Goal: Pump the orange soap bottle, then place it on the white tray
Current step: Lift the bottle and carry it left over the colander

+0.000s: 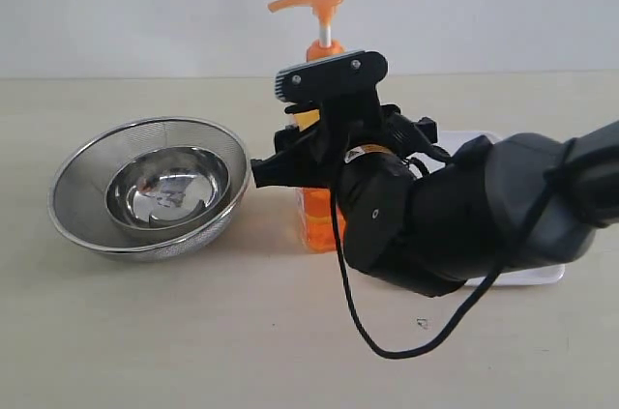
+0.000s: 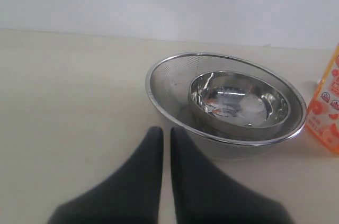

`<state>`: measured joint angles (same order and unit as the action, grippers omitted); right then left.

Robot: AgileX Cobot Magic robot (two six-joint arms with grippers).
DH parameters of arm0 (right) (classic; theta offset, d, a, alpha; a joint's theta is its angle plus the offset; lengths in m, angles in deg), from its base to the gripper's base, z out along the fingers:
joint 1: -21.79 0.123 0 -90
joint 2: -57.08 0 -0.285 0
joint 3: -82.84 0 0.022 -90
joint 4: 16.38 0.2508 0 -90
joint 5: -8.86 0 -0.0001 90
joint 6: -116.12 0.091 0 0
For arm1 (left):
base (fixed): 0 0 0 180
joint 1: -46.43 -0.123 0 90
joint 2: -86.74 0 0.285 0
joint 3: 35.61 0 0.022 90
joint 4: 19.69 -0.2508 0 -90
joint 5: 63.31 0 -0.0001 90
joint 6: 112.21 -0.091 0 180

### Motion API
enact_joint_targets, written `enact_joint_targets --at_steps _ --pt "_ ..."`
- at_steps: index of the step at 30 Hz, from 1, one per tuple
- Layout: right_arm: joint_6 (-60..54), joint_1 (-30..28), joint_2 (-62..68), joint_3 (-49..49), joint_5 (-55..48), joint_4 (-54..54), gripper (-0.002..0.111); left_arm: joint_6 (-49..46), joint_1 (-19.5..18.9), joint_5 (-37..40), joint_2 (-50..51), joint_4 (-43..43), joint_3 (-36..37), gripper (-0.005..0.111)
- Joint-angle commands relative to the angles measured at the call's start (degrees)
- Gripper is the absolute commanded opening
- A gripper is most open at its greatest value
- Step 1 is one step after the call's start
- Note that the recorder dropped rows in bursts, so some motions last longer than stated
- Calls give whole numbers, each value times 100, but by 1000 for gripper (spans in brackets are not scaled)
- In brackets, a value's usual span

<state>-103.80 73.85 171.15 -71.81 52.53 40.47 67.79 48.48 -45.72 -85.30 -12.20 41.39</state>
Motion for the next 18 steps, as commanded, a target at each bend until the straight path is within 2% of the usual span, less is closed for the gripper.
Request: enact_joint_targets --at_steps 1,6,9,13,18 --pt "-509 -11 -45 -152 143 -393 2 -47 -18 -42 -17 -9 21 5" --pt "-1640 -11 -45 -845 -40 279 0 -47 -18 -42 -17 -9 21 5" --pt "-2924 -11 -45 -1146 -62 972 0 -47 -18 -42 -17 -9 21 5" --pt "-3268 18 -45 -1224 -198 1003 0 -47 -18 -42 -17 -9 21 5" --pt "-3754 322 138 -1292 551 1052 0 -47 -18 -42 -17 -9 21 5"
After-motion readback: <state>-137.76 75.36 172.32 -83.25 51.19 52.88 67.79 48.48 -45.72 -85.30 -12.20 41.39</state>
